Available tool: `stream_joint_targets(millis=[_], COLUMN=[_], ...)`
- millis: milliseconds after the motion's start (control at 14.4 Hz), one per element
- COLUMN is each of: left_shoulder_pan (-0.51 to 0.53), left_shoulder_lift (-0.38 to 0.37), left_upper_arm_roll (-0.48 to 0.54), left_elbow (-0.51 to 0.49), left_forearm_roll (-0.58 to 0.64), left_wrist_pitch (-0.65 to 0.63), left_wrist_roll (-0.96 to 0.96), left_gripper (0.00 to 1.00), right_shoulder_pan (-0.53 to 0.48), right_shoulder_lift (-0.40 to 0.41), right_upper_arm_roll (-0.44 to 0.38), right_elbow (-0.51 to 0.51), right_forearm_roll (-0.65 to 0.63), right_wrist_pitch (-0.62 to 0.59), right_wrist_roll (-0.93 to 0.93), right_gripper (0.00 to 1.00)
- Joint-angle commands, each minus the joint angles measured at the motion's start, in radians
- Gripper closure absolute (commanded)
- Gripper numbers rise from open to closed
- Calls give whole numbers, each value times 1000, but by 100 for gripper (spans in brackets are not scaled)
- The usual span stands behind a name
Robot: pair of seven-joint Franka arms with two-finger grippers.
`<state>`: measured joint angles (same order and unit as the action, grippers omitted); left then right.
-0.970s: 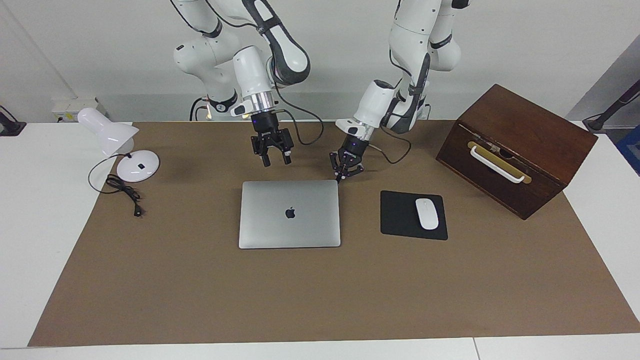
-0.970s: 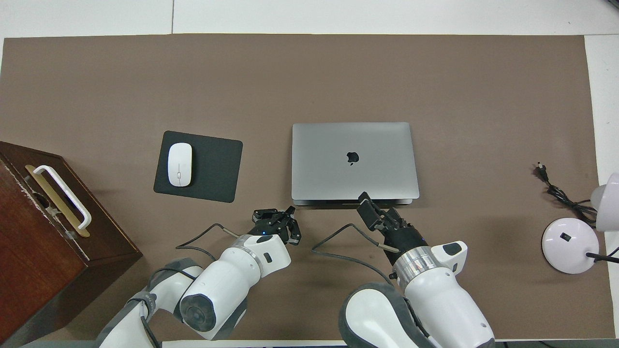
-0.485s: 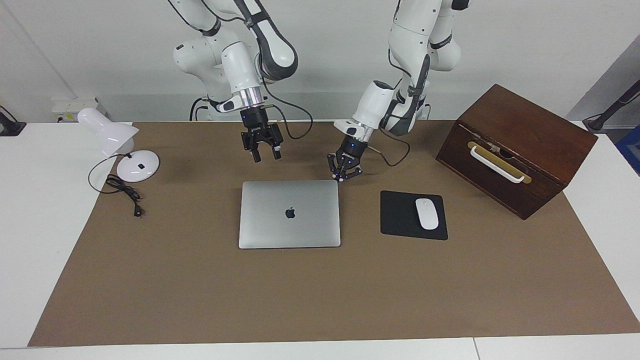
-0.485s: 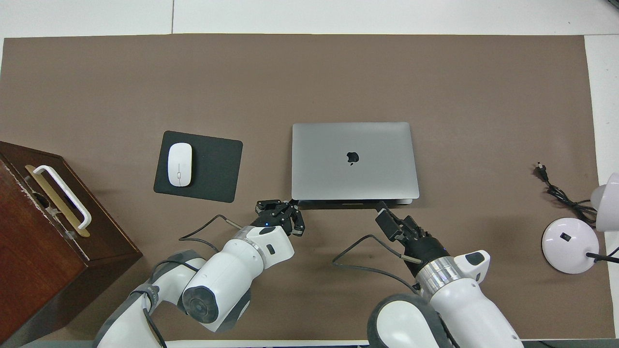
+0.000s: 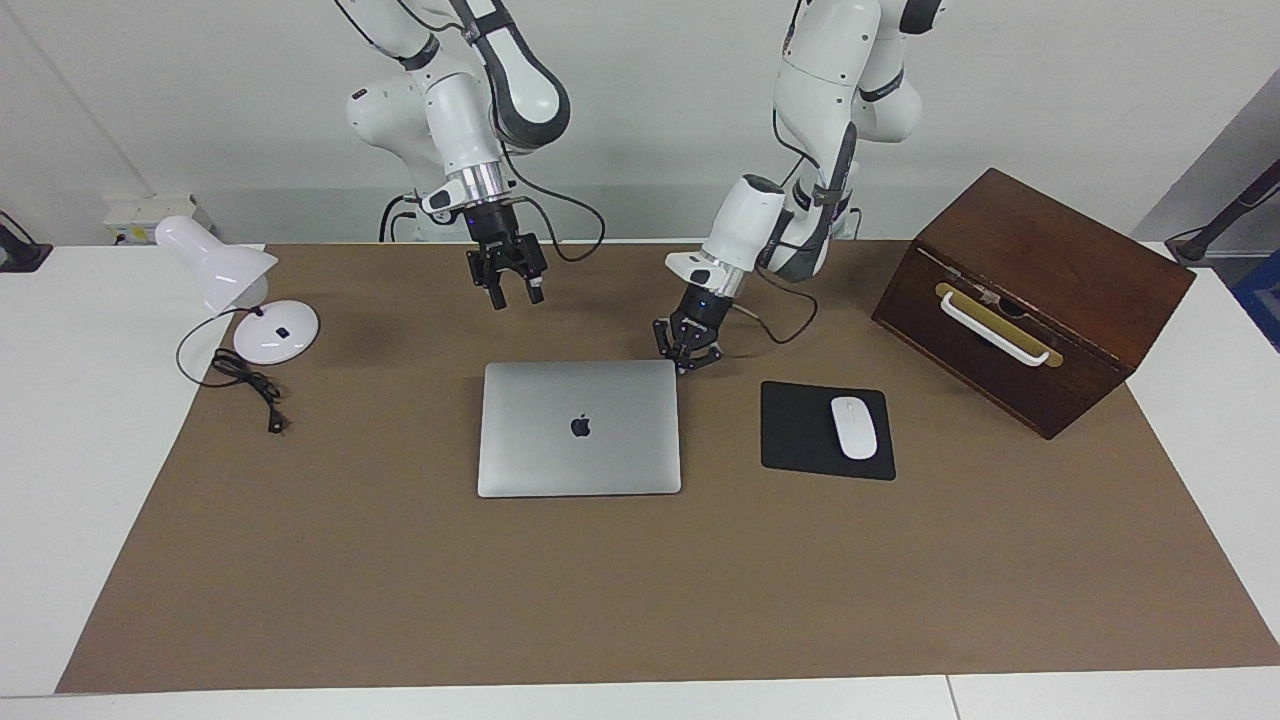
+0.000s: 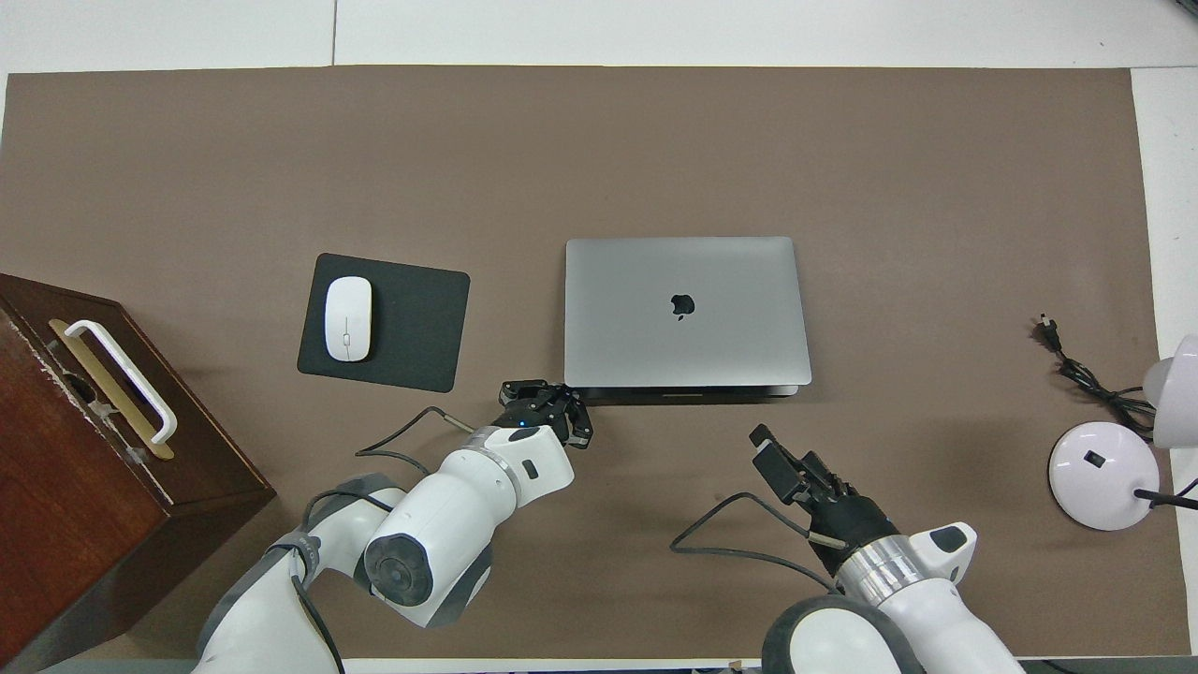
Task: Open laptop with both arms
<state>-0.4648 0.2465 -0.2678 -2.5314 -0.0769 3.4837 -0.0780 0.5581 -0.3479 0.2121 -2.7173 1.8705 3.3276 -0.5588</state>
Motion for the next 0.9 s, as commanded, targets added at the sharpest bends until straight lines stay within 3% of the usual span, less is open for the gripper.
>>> stream_joint_targets(millis=[0, 554, 831], left_shoulder_pan=[-5, -6, -6], left_shoulder_lift=[31, 43, 45], left_upper_arm_roll=[5, 5, 5], left_elbow=[20, 26, 29], left_forearm_roll=[-12, -12, -12], left_wrist_pitch=[17, 17, 17], left_wrist_roll=[29, 32, 33], left_gripper=[100, 100, 100], right_shoulder_pan=[-9, -147, -150], right_shoulder_lift=[-59, -22, 0], right_upper_arm_roll=[1, 0, 0], right_elbow=[-33, -22, -5], right_forearm_roll=[105, 284, 311], right_wrist_pitch=[-66, -266, -270], right_wrist_roll=[-105, -360, -397], right_gripper=[0, 0, 0])
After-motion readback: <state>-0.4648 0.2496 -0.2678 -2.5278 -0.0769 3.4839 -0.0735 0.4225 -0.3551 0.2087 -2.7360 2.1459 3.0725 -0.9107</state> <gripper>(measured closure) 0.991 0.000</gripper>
